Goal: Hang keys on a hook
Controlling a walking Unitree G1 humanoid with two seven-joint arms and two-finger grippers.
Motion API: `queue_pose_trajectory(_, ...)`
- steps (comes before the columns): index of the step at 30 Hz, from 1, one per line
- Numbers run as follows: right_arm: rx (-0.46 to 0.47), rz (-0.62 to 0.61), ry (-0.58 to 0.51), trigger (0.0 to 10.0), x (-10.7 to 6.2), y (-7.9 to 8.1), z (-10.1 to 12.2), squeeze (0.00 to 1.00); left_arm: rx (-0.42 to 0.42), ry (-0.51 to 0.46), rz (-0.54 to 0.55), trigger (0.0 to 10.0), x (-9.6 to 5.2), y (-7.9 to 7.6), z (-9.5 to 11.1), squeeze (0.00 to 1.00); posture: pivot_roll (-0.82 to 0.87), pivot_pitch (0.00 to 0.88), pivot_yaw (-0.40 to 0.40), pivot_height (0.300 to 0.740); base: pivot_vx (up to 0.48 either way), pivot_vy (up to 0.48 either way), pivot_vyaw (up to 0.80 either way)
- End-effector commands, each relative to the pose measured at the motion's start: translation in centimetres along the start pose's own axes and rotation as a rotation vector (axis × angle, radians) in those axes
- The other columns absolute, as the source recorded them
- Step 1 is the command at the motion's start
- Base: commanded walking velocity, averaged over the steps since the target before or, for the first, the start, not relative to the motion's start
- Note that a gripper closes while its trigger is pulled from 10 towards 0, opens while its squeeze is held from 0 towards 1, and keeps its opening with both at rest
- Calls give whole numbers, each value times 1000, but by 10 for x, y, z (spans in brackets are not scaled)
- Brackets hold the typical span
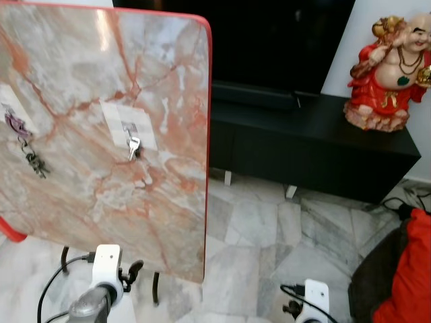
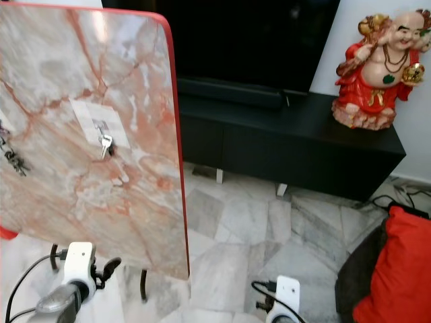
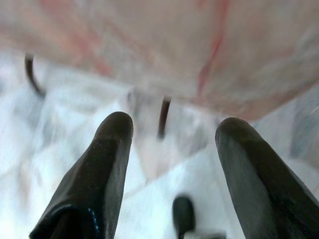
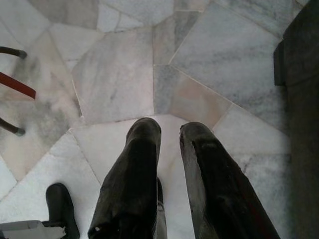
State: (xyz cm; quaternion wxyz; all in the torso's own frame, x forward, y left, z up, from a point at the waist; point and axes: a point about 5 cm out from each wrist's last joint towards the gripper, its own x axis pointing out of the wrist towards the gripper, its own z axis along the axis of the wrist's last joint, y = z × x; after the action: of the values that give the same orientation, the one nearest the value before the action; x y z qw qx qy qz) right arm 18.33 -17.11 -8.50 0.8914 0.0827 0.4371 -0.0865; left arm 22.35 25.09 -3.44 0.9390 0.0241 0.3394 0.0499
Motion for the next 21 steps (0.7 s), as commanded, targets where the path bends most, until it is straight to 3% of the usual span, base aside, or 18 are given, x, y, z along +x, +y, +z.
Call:
queue_pose_trajectory(1, 13, -20, 24, 10000, -2, -7, -7, 0, 49, 88, 20, 10000, -3, 1, -21, 0, 28, 0, -38, 740, 0, 0, 0)
queue_pose_trajectory(7, 8, -21, 46, 10000, -3, -9, -13, 0, 62, 219, 27, 10000, -11, -8, -56, 0, 32, 0, -36, 740, 0, 0, 0)
queue_pose_trajectory(15, 13, -17, 49, 10000, -3, -8, -15, 0, 48, 270, 42, 10000, -15, -9, -70, 0, 26, 0, -34, 740, 0, 0, 0)
queue_pose_trajectory(21, 12, -15, 49, 10000, -3, -9, -15, 0, 54, 294, 71, 10000, -21, 13, -74, 0, 31, 0, -41, 740, 0, 322, 0)
